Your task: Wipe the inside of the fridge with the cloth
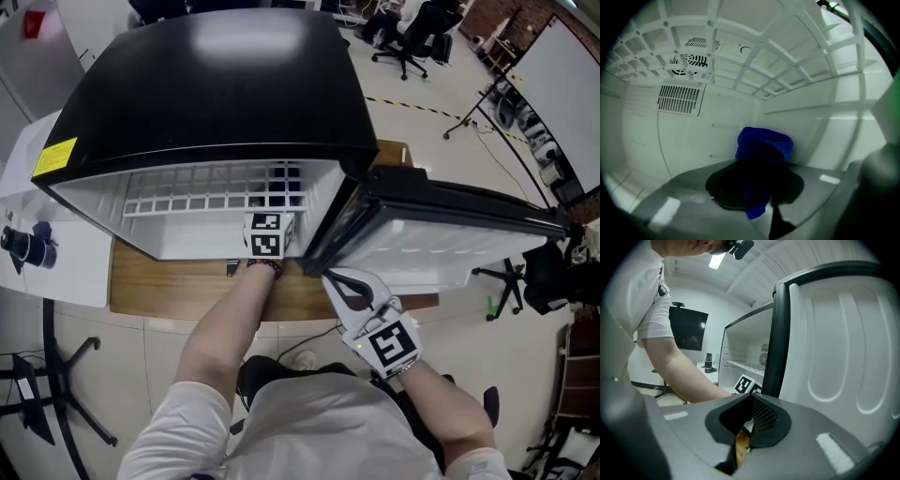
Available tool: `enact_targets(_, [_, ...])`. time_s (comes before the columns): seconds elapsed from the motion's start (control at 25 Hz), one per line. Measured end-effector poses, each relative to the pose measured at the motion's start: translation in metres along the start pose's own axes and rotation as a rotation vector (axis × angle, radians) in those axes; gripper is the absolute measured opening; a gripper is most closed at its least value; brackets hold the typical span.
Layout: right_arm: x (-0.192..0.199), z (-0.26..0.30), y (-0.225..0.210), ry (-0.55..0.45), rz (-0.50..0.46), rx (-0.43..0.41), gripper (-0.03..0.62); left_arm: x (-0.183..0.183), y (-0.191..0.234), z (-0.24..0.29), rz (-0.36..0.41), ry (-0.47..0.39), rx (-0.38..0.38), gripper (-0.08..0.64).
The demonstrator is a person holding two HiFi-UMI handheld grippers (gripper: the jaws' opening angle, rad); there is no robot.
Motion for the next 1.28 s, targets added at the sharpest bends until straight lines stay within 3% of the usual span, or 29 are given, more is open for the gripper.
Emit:
enact_targets(0.32, [-0.005,0.003,0.003,0.013,0.026,0.009,0.002,0.000,0.000,-0.024,-0.001,0.005,-0.006,0.080])
enact_targets(0.64, [-0.015,0.014,0.022,0.062,0.085,0.005,0.008,0.010,0.000,-0.083,-0.007,0.052,0.006,0.080])
enact_targets(1.0, [-0.019,0.032,0.040,0.122,0.150,-0.024,0.058,0.001,-0.012,-0.162,0.004,0.067,0.105,0.081])
enact_targets(1.28, [-0.020,0.050,0.054,0.161,0.143,-0.059,0.132,-0.018,-0.026,-0.218,0.040,0.074,0.260,0.083])
Point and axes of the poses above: the fingertips, and each gripper's own axes: z forward along the fingers, y to its left, x out of its underside, the point moved 1 cm from there along -z, backward along the fingers, and after that the axes turned 10 degrees about -z, right-handed, at the moved point
